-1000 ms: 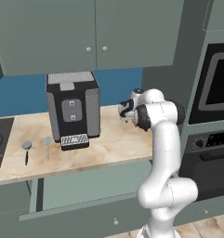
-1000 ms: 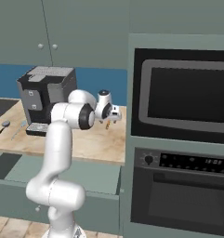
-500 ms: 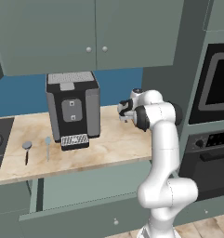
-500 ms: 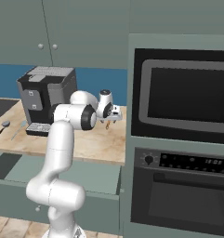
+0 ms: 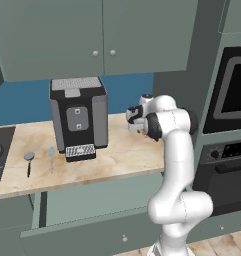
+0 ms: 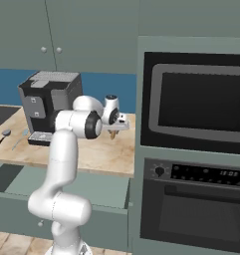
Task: Organize the utensils by type. Pick up the wooden spoons from the counter and place them in the open cabinet. Then pick up the metallic utensils from the counter and place them in the open drawer.
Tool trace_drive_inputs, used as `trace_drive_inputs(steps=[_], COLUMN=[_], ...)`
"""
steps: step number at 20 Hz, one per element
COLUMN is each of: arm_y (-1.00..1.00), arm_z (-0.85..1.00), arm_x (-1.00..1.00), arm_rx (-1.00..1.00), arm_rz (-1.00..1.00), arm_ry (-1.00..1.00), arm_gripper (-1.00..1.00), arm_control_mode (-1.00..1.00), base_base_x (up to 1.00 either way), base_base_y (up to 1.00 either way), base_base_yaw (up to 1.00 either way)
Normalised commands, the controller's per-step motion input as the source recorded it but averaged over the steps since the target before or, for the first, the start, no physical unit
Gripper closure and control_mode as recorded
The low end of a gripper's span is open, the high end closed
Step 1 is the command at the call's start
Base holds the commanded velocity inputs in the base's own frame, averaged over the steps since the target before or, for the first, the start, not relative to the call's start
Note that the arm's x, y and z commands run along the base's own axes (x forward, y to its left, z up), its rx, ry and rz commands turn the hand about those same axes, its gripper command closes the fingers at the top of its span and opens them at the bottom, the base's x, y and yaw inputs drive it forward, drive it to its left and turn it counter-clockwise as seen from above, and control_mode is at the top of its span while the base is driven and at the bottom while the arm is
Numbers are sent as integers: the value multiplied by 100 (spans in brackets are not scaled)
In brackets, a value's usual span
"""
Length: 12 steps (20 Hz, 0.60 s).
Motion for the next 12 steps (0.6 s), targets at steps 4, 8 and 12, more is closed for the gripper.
trace_drive_inputs(steps=[4,8,12], arm_y=[0,0,-3], arm_z=[18,33,39], arm_x=[-74,-92,-100], arm_rx=[0,0,0], arm_rz=[7,7,7], arm_ry=[0,0,-14], arm_gripper=[100,100,100], arm_control_mode=[-100,-100,-100], base_base_x=[0,0,0], base_base_y=[0,0,0], base_base_yaw=[0,0,0])
